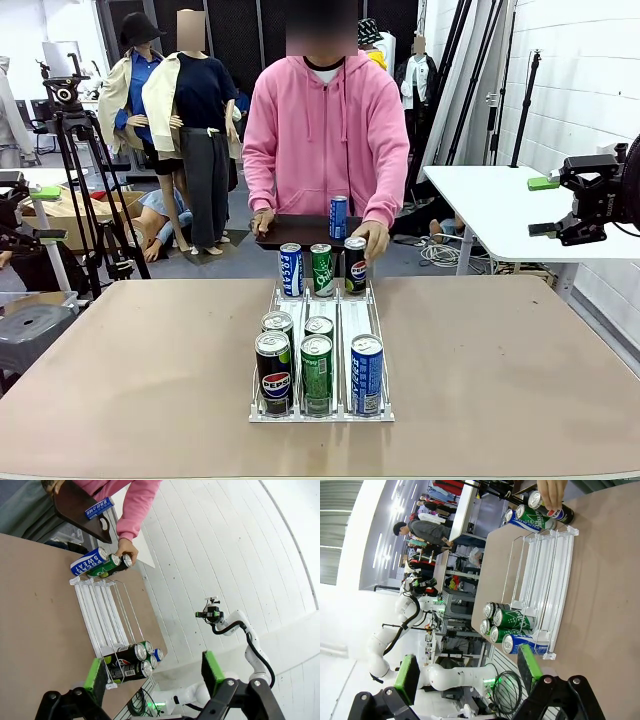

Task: Retrieve and hand over the desired beverage to the person.
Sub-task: Pick up another can of the same type that the person held from the Automatic Can Dispenser.

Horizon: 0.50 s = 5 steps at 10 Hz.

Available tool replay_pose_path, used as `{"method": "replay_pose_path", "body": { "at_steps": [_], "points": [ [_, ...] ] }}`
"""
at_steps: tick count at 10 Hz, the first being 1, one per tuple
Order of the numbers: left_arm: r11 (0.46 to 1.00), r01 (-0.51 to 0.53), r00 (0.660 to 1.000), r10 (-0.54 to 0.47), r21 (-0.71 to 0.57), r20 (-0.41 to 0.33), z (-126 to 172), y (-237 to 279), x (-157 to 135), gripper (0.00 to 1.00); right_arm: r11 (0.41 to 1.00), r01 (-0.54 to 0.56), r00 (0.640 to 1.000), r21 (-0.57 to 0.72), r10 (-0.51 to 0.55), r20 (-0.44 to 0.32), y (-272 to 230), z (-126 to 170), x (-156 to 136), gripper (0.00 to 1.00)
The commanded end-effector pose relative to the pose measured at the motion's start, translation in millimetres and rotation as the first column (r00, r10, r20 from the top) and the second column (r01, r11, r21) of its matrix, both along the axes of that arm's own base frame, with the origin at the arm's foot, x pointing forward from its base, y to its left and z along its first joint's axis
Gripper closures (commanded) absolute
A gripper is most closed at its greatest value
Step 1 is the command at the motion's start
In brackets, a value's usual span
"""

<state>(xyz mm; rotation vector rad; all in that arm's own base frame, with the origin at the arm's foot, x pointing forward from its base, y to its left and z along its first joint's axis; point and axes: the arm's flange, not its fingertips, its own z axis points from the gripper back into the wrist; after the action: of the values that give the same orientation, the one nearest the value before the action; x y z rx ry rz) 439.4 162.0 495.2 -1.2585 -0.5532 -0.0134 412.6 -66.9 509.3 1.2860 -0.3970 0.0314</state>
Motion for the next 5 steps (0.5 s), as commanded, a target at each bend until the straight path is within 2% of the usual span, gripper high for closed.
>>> {"method": "replay_pose_path", "body": {
  "at_steps": [1,5],
  "points": [
    [1.000,0.007,1.000,-0.007,-0.006,0.005,0.7,-0.3,-2.5,0.00,1.000,-0.004,1.000,-0.009,0.004,-0.003,0.0,0.5,1.3,0.00],
    [1.000,0.007,1.000,-0.007,-0.006,0.005,0.7,-0.3,-2.5,0.00,1.000,-0.004,1.000,-0.009,0.004,-0.003,0.0,0.5,1.3,0.00]
  ]
}}
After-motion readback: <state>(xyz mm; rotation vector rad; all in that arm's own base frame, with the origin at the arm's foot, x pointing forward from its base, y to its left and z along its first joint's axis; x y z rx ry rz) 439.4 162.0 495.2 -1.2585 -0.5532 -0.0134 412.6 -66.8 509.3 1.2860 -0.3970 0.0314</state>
